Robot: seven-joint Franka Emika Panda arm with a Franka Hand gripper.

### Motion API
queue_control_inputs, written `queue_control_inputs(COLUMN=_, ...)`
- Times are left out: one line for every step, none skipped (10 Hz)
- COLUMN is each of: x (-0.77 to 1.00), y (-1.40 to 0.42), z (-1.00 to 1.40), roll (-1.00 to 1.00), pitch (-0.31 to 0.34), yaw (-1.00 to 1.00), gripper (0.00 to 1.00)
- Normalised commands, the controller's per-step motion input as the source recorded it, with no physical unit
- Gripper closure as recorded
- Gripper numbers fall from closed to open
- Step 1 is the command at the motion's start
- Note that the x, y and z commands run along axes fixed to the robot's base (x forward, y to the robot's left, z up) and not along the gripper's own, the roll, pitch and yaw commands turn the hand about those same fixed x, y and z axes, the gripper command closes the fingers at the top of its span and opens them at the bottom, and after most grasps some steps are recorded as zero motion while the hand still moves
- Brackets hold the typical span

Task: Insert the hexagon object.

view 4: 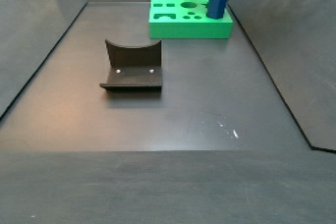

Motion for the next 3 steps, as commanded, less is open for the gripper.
queue_control_inputs(x=0.00, y=0.00, z=-0.19, roll=-0.04, pitch=-0.116, yaw=0.00, gripper=1.00)
queue_control_inputs(x=0.00, y=0.00, z=-0.09, roll=-0.05, pitch=-0.067, yaw=0.00, gripper=1.00)
queue_control_inputs(x=0.00, y=0.00, z=0.00, roll=0.00, pitch=0.000, yaw=0.00, gripper=1.00)
